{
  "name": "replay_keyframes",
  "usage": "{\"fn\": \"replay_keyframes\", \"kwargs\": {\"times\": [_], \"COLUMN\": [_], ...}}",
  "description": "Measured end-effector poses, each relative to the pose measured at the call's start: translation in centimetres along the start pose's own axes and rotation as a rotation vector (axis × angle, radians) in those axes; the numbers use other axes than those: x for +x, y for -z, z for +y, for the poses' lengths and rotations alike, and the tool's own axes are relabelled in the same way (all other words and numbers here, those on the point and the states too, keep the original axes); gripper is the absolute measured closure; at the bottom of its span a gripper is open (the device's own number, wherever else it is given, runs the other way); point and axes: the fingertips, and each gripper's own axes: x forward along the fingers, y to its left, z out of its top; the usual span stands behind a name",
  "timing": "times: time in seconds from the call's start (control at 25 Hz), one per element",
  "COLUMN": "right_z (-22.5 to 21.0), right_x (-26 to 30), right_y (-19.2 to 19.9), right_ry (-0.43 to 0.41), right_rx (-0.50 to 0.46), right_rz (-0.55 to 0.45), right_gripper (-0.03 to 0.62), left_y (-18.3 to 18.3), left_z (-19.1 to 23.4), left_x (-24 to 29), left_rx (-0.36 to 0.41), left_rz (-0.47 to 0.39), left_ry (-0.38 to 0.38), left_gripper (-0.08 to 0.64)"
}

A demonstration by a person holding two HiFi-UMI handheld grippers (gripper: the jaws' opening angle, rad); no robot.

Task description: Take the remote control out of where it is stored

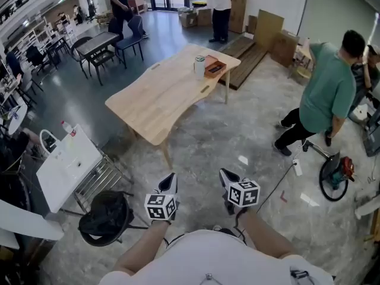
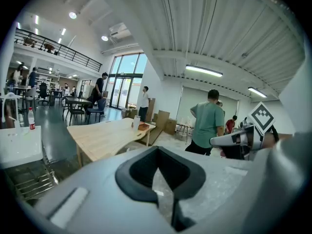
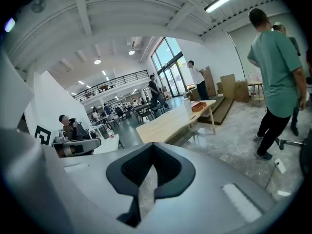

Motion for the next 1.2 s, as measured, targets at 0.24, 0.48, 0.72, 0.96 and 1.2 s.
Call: {"fn": "replay_keyframes", "kwargs": {"times": [0.24,0.48,0.72,0.96,1.2], "right_z": [0.2,0.6,0.9,1.8,3.1], "right_x": [0.3,0.4,-0.1,-0.2,0.0], "right_y": [-0.1,-1.0,-1.5,-0.8,0.1], "right_ry": [0.002,0.009,0.022,0.037,0.06], "right_rx": [-0.005,-0.003,0.009,0.019,0.032], "right_rz": [-0.005,-0.022,-0.045,-0.041,-0.037], "right_gripper": [0.566,0.566,0.566,0.566,0.566], "left_y": [0.1,-0.1,-0.1,0.5,1.1], "left_z": [0.3,0.1,-0.6,0.0,1.0], "left_x": [0.3,0.3,0.1,-0.8,-2.0], "left_rx": [-0.003,0.001,0.009,0.003,0.002], "left_rz": [0.004,0.008,0.007,0.012,0.021], "left_ry": [0.002,0.02,0.047,0.057,0.078], "left_gripper": [0.558,0.56,0.559,0.558,0.56]}}
